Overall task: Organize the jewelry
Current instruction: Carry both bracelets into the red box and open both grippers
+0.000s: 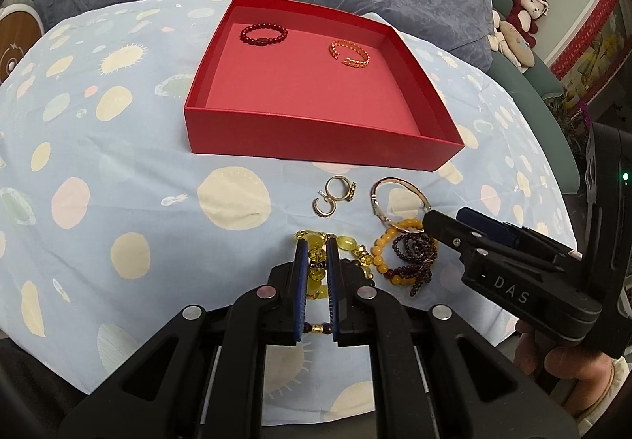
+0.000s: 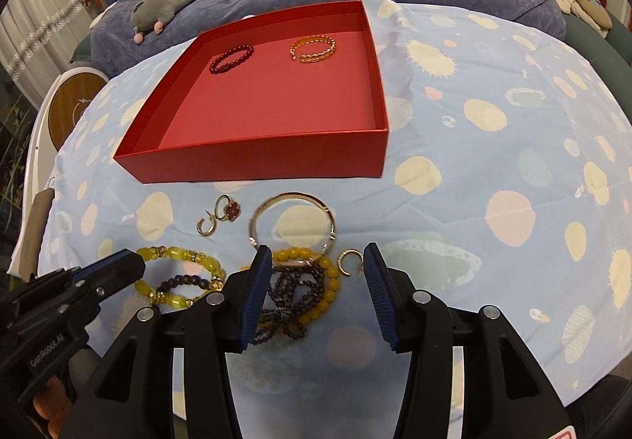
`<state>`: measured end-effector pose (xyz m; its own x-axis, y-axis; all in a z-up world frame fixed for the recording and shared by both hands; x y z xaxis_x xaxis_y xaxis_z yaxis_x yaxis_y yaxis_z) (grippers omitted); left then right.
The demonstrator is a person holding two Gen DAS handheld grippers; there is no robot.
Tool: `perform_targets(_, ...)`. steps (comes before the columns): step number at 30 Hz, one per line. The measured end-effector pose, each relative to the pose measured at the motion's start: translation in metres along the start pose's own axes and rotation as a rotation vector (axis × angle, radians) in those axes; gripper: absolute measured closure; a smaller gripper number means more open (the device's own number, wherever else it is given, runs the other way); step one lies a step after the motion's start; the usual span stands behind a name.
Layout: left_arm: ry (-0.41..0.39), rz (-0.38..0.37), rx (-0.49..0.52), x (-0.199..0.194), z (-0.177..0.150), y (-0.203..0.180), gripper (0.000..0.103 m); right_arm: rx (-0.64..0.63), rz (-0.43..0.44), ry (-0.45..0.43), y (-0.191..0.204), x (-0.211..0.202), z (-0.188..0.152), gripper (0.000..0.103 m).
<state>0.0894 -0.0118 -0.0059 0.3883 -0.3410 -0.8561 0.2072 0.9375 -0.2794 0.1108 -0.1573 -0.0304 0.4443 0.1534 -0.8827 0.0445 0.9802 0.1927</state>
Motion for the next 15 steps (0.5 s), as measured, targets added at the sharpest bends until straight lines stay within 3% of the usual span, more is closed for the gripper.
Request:
perform_targets(6, 0.018, -0.003, -0.012, 0.008, -0.001, 0.007, 0.094, -0.031, -0.013, 0.036, 0.013, 0.022, 0.005, 0.054)
perform_targets(9, 0.023, -0.005, -0.016, 0.011, -0.001, 0.009, 0.094, -0.059, -0.031, 0.032, 0.019, 0.027, 0.006, 0.04)
perform_targets(15, 0.04, -0.005, -0.03, 0.019, -0.001, 0.013, 0.094, -0.096, -0.066, 0.034, 0.024, 0.036, 0.007, 0.039)
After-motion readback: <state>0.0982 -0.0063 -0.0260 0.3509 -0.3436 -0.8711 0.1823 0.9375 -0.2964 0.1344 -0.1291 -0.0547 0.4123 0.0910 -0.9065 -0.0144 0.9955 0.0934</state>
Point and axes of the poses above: each gripper's, at about its wrist camera, not at the fingertips, and x roughly the way its jaws point, y to its left, z to its top, the point moved 3 cm from there along x, roughly the way its jaws point, and after that the axes turned 2 degrees about y, right-handed, at the moved point
